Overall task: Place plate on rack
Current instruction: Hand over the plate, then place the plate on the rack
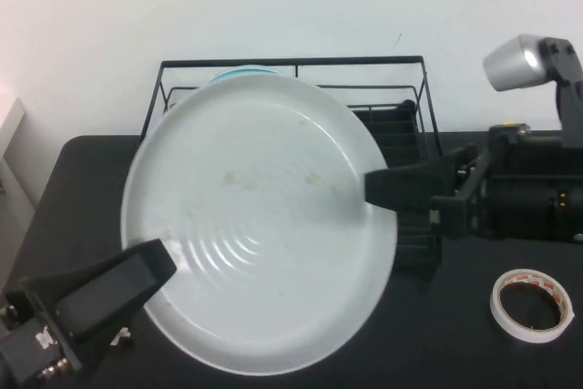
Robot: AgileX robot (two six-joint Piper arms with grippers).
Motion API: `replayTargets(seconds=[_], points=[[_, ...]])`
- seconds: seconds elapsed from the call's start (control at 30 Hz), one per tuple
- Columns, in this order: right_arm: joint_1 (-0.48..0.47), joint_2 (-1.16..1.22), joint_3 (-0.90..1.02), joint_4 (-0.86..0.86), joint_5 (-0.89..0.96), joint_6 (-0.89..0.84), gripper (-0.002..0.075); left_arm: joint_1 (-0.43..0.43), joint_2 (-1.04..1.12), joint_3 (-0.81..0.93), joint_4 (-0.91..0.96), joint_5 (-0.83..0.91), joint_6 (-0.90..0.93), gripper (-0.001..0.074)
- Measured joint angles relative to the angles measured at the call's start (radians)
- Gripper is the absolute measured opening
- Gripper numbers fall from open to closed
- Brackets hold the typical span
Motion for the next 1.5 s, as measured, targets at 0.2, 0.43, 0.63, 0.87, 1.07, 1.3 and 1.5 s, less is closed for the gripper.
replayTargets(seconds=[0.2, 0.43, 0.63, 0.87, 1.07, 1.3, 1.5], points=[[0.009, 0.042, 0.0, 0.142, 0.033, -0.145, 0.0009, 0.0, 0.0, 0.0, 0.031, 0.013, -0.012, 0.0479], [0.009, 0.088, 0.002, 0.188, 0.064, -0.195, 0.0011, 0.0, 0.0, 0.0, 0.103, 0.016, -0.003, 0.0143], [0.005, 0.116, 0.002, 0.233, 0.121, -0.242, 0.0045, 0.0, 0.002, 0.0, 0.146, 0.0, 0.01, 0.014], [0.011, 0.136, 0.002, 0.306, 0.312, -0.26, 0.0436, 0.0, 0.002, 0.0, 0.16, -0.007, 0.142, 0.0085], [-0.016, 0.136, -0.047, 0.354, 0.402, -0.258, 0.0608, 0.0, 0.002, -0.002, 0.162, -0.03, 0.256, 0.0112], [-0.149, 0.064, -0.132, 0.347, 0.448, -0.252, 0.0603, 0.0, 0.002, -0.106, 0.292, -0.079, 0.306, 0.0071], [-0.253, -0.017, -0.149, 0.249, 0.565, -0.233, 0.0479, 0.0, 0.003, -0.178, 0.341, -0.181, 0.407, 0.0071]])
